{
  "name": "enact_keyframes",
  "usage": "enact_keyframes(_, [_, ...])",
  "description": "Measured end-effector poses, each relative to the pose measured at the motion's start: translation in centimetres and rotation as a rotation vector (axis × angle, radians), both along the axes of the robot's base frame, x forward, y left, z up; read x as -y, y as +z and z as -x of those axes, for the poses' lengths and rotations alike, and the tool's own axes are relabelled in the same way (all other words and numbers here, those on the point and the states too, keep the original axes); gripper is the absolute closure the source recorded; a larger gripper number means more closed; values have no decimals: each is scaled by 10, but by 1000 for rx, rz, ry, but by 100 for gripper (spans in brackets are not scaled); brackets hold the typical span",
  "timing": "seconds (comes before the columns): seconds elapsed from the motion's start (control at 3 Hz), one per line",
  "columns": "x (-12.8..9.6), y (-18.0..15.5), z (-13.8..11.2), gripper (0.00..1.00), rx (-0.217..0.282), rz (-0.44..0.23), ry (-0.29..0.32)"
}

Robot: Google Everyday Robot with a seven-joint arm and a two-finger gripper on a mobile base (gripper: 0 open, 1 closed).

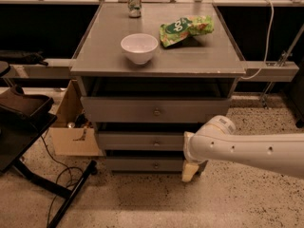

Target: Open middle drawer

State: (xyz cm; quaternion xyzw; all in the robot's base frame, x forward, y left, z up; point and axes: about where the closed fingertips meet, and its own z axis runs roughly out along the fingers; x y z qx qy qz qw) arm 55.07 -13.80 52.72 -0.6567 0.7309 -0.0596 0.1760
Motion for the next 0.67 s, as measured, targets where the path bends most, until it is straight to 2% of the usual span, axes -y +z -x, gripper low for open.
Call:
enact_keyframes(0.33, [1, -35, -40, 0, 25, 34, -4])
enact_keyframes(0.67, [-4, -71, -71, 0, 10, 51, -6])
